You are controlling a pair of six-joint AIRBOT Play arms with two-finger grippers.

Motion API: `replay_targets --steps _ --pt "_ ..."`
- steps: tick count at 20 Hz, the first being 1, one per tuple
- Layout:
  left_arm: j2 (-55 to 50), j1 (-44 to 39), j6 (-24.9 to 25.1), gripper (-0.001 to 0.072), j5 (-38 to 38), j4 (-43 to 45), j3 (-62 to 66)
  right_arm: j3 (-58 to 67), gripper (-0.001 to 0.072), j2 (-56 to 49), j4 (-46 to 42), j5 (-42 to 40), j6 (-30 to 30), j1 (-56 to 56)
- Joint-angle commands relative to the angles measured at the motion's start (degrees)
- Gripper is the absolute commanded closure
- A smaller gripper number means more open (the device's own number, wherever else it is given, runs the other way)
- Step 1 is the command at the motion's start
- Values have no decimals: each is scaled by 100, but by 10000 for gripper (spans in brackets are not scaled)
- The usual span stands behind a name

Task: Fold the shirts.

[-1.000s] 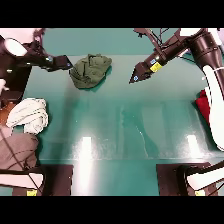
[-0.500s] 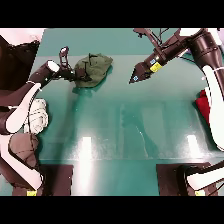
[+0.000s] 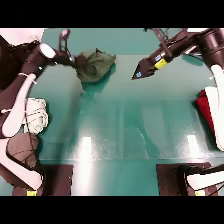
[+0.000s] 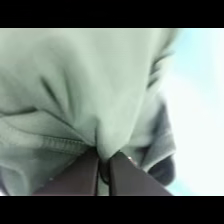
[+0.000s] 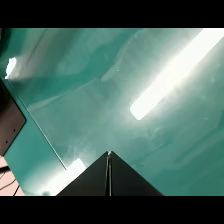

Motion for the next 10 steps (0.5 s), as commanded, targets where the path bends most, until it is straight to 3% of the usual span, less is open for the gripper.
replay_targets --steps 1,6,10 --pt "957 -4 262 683 -793 -76 566 7 694 562 2 -452 2 -291" --pt "2450 -221 566 683 -1263 -999 575 7 694 1523 -7 -1381 2 -791" --pt "2999 -1185 1086 683 -1259 -1611 802 4 694 2013 -11 -1412 4 -997"
